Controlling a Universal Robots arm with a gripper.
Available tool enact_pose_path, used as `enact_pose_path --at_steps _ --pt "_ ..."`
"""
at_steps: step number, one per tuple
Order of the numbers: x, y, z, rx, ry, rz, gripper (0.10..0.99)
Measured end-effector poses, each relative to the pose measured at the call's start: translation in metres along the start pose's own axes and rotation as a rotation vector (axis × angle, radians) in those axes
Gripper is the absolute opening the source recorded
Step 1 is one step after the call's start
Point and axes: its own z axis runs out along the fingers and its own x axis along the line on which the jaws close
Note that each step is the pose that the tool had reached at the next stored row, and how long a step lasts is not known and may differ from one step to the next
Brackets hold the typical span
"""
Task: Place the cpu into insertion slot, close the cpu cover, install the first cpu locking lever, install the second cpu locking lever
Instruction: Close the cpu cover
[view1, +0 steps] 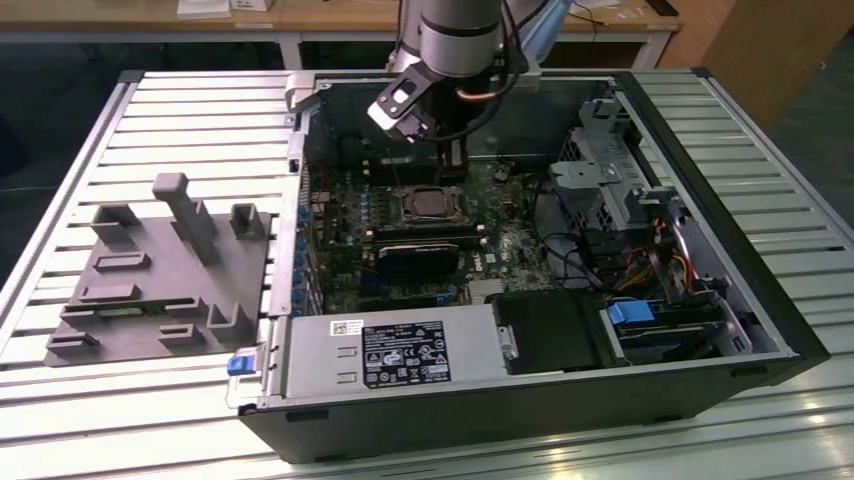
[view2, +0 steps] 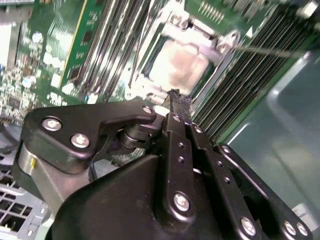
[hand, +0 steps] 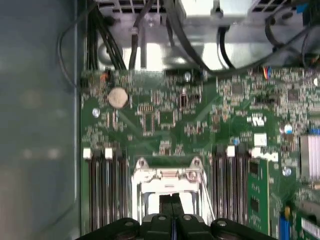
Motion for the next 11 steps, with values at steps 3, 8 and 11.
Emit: enact_pose_path --at_steps 3,8,11 --pt "-0.0003 -0.0079 0.0009 -0.002 0.0001 0.0 0.102" --pt "-0.0006 -0.0147 0.0033 -0.003 0.0001 0.0 0.102" --pt "-0.0008 -0.0174 0.0059 -0.003 0.0 0.0 0.102"
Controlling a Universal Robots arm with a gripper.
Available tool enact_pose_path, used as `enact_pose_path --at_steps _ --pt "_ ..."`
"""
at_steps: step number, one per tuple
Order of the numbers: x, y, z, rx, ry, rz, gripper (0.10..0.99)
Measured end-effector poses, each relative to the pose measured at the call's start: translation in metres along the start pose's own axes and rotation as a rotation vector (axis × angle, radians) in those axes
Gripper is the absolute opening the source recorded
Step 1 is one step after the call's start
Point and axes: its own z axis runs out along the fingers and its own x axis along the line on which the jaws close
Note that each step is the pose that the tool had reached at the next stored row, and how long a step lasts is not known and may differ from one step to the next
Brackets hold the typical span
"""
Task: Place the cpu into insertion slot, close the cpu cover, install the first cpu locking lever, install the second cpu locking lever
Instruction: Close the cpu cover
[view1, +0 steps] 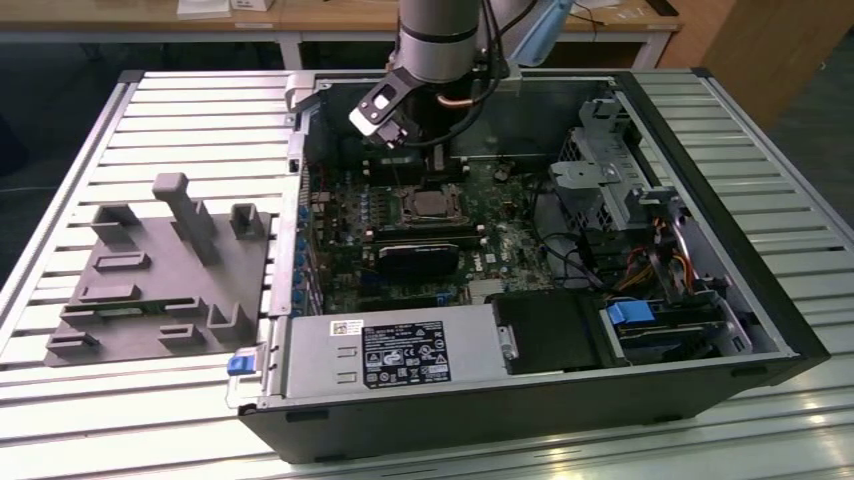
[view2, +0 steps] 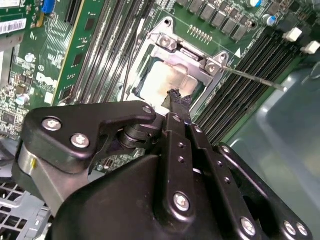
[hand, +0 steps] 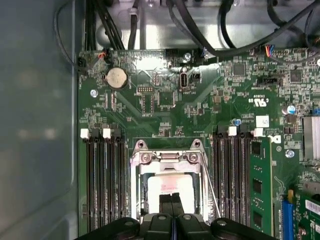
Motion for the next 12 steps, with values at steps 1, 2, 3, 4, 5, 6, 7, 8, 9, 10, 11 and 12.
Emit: enact_pose_path --at_steps 1,2,3,4,5,6,7,8,9,10,11,12 --pt "0.0 -0.0007 0.0011 0.0 0.0001 0.0 0.102" --pt "-0.0001 -0.0012 0.0022 0.0 0.0 0.0 0.102" --pt "-0.0001 -0.0016 0.0034 0.0 0.0 0.0 0.102" --pt "-0.0001 -0.0018 0.0044 0.0 0.0001 0.0 0.102" --pt "-0.0001 -0.0019 0.0052 0.0 0.0001 0.0 0.102" --pt "-0.0001 -0.002 0.0058 0.0 0.0002 0.0 0.102" --pt "-0.0002 -0.002 0.0058 0.0 -0.0001 0.0 0.102" --pt "-0.0002 -0.002 0.0058 0.0 -0.0001 0.0 0.102" --pt "-0.0002 -0.0021 0.0058 0.0 -0.0001 0.0 0.102" --pt "-0.0002 -0.0021 0.0058 0.0 -0.0001 0.0 0.102" --pt "-0.0001 -0.0021 0.0059 0.0 0.0 0.0 0.102" --pt "-0.0002 -0.0021 0.0059 0.0 0.0 -0.002 0.102"
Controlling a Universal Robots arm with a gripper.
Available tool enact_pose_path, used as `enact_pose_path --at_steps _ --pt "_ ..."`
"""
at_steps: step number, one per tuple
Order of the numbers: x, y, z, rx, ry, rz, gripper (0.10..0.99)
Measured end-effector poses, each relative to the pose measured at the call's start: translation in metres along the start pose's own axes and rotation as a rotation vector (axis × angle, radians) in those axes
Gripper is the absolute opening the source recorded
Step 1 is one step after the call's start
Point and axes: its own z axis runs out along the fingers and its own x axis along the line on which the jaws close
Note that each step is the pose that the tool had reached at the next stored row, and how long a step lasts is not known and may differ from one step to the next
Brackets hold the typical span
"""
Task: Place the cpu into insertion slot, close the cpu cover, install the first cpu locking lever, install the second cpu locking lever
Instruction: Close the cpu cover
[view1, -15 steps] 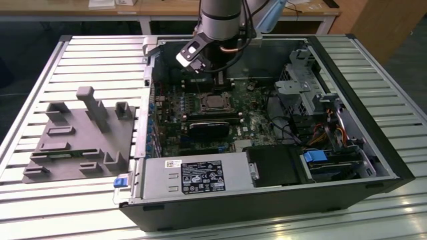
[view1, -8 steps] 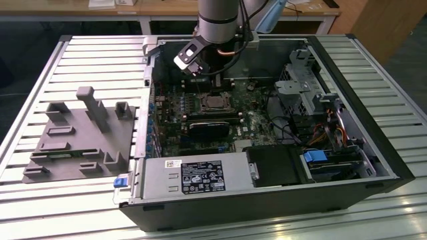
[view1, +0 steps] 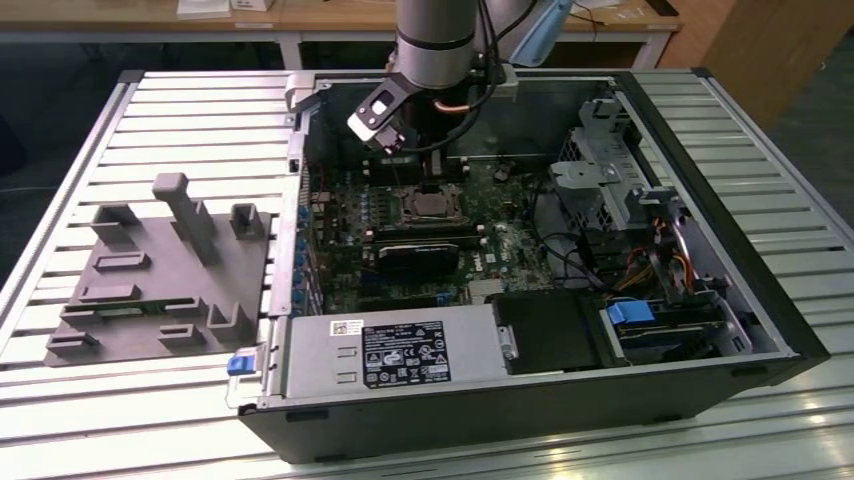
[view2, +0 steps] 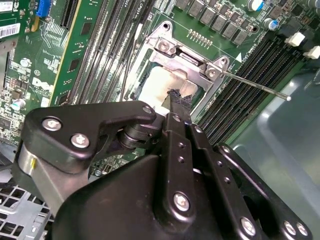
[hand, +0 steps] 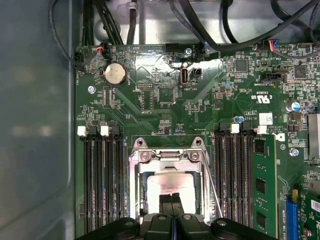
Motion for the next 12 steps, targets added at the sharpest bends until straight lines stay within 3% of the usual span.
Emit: enact_pose_path --at_steps 12 --pt "0.0 0.0 0.0007 0.002 0.0012 -0.205 0.102"
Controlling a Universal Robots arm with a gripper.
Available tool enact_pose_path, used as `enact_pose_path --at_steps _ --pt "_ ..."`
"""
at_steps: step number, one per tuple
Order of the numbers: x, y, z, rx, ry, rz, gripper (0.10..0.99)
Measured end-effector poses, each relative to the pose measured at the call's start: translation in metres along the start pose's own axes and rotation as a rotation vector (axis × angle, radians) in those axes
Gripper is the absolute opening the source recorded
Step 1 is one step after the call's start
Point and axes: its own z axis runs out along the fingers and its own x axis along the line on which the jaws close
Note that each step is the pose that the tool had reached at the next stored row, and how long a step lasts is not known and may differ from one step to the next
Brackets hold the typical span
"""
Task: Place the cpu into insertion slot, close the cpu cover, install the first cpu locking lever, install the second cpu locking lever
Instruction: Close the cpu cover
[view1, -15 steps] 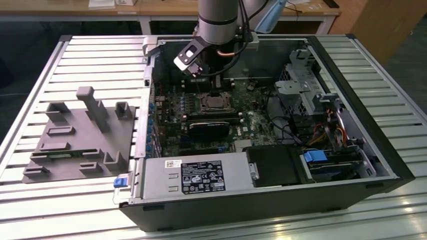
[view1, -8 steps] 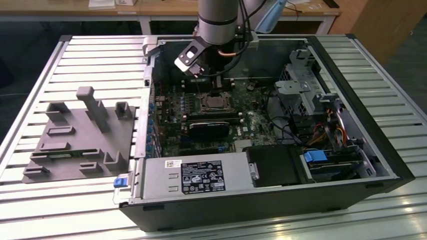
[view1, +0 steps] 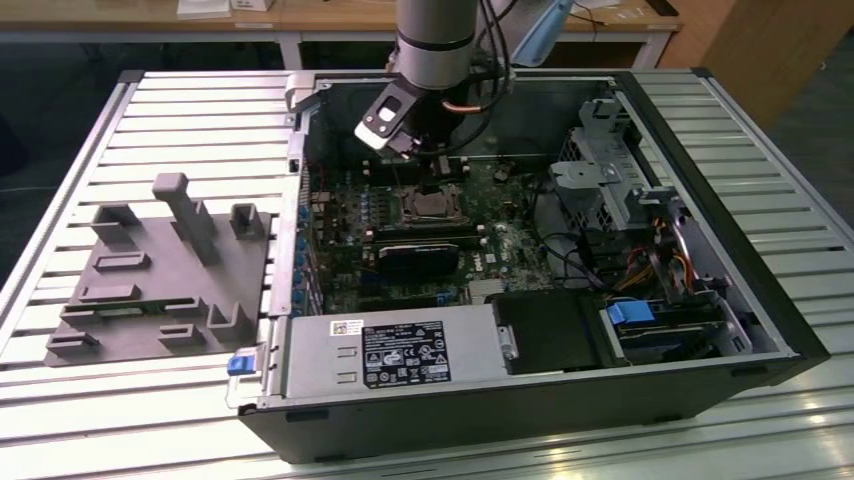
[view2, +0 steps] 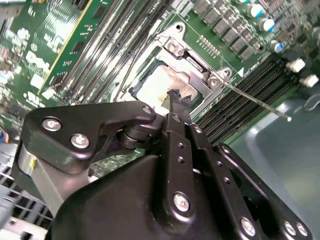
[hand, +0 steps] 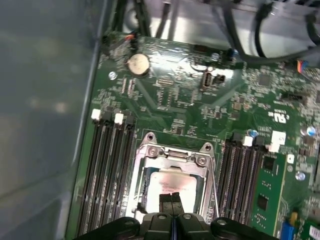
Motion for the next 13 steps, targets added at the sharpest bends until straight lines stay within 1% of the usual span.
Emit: enact_pose_path --at_steps 10,13 --pt "0.0 0.0 0.0004 0.003 -0.005 -0.182 0.102" --pt "0.0 0.0 0.0005 0.004 -0.009 -0.231 0.102"
